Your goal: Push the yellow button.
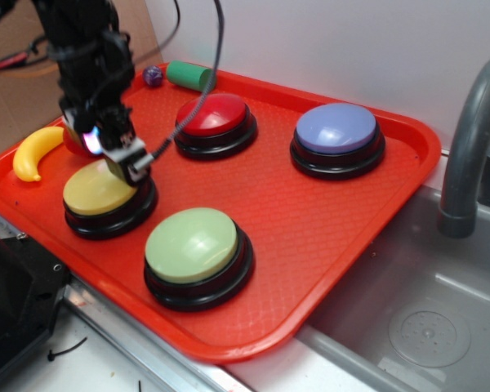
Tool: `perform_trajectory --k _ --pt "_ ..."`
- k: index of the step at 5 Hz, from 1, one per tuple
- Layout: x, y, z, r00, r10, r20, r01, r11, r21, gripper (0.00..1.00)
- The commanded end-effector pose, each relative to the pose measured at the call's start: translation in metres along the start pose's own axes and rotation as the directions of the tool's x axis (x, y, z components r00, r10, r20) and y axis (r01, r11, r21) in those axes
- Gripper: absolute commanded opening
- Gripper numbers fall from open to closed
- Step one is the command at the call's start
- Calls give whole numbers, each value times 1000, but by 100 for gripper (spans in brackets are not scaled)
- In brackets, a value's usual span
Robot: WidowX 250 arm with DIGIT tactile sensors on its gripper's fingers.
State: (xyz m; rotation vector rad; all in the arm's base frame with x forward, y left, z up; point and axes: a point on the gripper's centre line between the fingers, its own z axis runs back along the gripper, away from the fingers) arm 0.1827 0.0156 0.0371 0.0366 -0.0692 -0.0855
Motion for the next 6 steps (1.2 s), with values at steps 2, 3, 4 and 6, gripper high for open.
perform_trajectory --k 2,3,4,6 --pt "5 -3 9 996 -69 -56 71 997 32 100" --pt "16 6 42 999 -22 -47 25 998 53 100" --pt "19 11 68 999 6 -37 -3 997 79 100" --pt "10 10 81 998 29 -64 -24 997 75 100"
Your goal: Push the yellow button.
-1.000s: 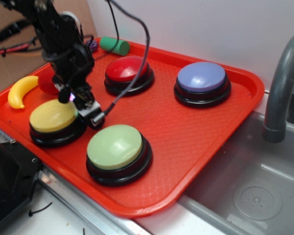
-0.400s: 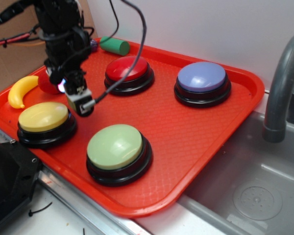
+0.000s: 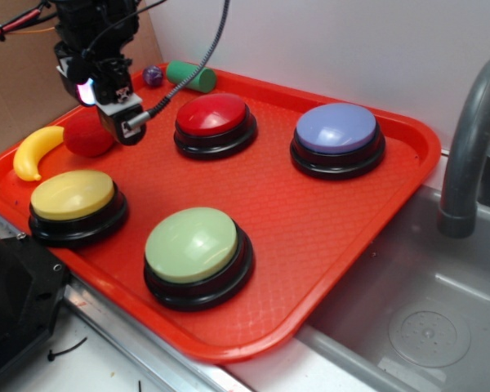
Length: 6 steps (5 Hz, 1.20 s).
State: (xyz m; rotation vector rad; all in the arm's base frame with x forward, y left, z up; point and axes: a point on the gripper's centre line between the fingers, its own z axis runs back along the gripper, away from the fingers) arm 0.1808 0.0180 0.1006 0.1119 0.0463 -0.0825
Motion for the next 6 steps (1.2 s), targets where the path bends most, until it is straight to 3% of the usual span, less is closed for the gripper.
perform_trajectory --k 1,3,6 --pt "2 6 25 997 33 63 -32 999 -14 100" --pt "-6 -2 25 998 51 22 -51 999 -1 100" --pt "-16 0 62 997 76 23 -74 996 -42 100"
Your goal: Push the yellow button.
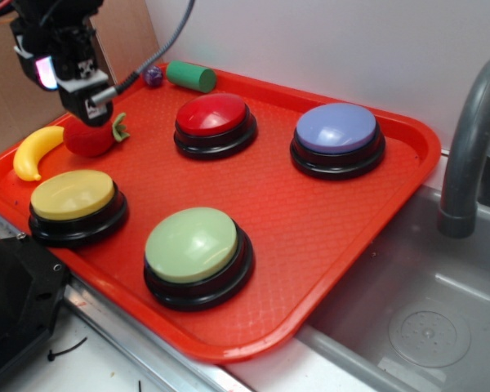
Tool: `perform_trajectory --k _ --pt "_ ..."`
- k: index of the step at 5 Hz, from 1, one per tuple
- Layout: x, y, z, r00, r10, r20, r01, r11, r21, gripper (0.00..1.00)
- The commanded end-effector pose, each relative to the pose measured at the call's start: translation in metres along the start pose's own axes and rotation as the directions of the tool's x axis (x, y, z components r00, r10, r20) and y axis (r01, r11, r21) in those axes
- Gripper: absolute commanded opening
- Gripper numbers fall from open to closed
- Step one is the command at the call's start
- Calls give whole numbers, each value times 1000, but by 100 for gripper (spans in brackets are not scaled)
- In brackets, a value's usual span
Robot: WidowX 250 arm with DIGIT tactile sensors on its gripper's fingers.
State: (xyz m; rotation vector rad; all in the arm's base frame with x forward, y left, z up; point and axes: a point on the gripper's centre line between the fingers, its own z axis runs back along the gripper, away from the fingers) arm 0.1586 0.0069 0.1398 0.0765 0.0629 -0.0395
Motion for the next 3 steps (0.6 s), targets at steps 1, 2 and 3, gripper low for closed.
perform_trajectory --k 1,2,3 --pt "5 8 30 998 41 40 -41 999 -8 100" --pt "2 8 36 998 56 40 -56 998 2 100" --pt "-1 10 40 995 71 64 -71 997 -1 100"
